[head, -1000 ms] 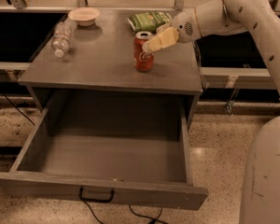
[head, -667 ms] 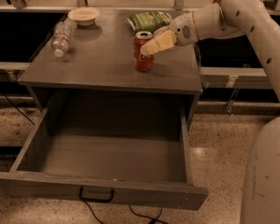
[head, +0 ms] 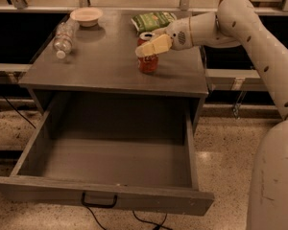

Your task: Place coke can into top drawer

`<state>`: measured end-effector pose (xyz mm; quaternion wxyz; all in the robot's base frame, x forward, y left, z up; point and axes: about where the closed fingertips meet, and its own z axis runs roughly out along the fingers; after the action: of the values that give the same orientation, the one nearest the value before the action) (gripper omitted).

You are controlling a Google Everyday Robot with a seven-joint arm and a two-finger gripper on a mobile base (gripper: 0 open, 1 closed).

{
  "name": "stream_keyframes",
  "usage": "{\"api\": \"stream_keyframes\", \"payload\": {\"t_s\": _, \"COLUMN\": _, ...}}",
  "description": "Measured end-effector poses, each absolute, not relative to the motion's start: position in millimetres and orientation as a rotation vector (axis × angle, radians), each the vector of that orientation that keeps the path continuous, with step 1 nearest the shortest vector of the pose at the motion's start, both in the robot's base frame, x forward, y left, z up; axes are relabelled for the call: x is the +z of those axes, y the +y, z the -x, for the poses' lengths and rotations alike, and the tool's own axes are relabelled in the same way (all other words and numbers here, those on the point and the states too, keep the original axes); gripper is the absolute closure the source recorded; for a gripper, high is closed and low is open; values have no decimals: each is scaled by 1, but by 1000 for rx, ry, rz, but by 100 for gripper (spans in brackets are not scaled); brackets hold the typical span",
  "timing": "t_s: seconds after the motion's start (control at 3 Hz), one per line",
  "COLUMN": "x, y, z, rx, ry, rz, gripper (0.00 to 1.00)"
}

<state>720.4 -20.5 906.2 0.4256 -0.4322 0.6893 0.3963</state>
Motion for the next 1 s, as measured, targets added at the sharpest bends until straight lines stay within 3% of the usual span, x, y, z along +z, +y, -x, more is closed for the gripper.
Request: {"api": "stream_keyframes", "payload": {"t_s": 1.0, "x": 908, "y": 16, "z": -732, "rx": 1092, "ry": 1636, "rz": 1040, "gripper": 0}}
